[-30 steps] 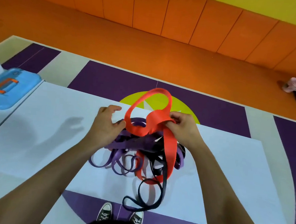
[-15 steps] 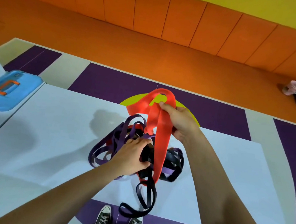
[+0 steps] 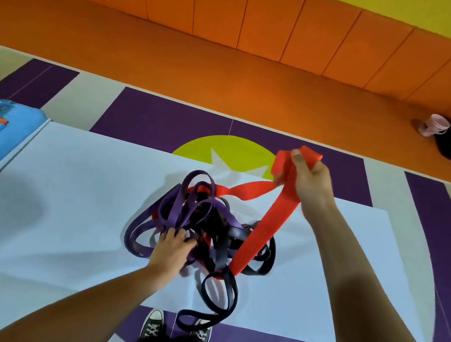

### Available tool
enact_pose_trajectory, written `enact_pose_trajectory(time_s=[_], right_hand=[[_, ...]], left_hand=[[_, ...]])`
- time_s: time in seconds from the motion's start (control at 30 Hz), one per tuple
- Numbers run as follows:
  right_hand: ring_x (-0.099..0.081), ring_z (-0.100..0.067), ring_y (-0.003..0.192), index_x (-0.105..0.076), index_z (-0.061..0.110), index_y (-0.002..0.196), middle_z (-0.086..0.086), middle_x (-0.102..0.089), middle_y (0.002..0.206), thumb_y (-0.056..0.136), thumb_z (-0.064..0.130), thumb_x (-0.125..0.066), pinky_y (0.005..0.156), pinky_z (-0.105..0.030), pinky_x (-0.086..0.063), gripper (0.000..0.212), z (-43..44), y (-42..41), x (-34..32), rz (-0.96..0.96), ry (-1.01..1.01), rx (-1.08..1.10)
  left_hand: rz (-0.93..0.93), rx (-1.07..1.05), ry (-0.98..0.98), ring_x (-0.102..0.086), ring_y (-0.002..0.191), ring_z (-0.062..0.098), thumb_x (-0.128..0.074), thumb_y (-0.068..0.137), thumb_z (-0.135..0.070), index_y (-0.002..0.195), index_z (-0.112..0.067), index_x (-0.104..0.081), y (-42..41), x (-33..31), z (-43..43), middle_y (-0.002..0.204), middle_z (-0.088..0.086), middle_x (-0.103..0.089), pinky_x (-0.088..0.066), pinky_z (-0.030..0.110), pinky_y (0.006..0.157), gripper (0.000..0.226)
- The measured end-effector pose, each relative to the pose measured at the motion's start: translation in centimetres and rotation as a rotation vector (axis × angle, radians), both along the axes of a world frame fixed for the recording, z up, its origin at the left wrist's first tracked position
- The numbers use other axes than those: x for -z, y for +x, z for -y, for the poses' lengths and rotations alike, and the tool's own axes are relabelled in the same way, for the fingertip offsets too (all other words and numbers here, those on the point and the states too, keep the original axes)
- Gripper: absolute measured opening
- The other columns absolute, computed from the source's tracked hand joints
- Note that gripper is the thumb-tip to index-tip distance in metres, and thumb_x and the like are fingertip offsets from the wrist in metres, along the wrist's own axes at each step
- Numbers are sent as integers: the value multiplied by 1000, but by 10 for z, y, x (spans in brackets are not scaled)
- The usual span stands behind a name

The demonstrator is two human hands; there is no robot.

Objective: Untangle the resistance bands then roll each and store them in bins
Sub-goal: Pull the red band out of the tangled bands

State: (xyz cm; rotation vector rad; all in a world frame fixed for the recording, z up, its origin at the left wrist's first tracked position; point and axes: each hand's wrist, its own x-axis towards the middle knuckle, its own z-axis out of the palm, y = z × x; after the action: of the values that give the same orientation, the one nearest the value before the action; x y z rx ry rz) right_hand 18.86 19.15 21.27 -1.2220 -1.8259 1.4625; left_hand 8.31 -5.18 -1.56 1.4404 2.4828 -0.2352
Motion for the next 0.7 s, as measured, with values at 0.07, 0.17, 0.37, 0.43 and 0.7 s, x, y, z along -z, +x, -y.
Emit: enact_pose_trajectory(time_s=[0.07,0.17,0.37,0.43,0.7], right_hand=[[-56,-6,36,-62,3,67,3,-60,41,106,31,-49,46,-20,-49,50,-13,9,-11,94,137,90],[-49,1,29,-54,9,62,2,-54,42,106,28,-48,36,-16,-38,49,-30,21,-33,213,368,194],[-57,-31,65,-39,14,67,-14,-57,77,103,32,-49,66,-43,-50,41,-50,35,-59,258,554,383],[-58,-31,59,-40,19,65,-11,-58,70,103,32,-49,61,-41,-48,41,-52,33,-60,240,516,396],[-68,-23,49,-72,2,86,-10,-70,64,93,33,-62,57,-41,-61,33,-35,20,11,219,84,205]], left_hand=[[-8,-66,47,-60,66,37,-92,43,0,85,-19,-74,-16,9,8,77,12,-62,-58,45,56,50],[24,-268,11,-61,95,40,-71,82,-9,108,-18,-69,-44,3,30,102,15,-64,-56,45,78,27],[-10,-547,5,-53,115,33,-43,102,-17,125,-23,-63,-86,-2,58,123,7,-59,-51,38,93,31],[-28,-640,38,-54,114,35,-42,103,-18,126,-21,-64,-100,-4,65,125,7,-61,-51,41,93,32],[291,-619,-179,-50,127,34,-42,101,-46,133,-18,-57,-94,-39,32,137,9,-57,-46,48,102,45]])
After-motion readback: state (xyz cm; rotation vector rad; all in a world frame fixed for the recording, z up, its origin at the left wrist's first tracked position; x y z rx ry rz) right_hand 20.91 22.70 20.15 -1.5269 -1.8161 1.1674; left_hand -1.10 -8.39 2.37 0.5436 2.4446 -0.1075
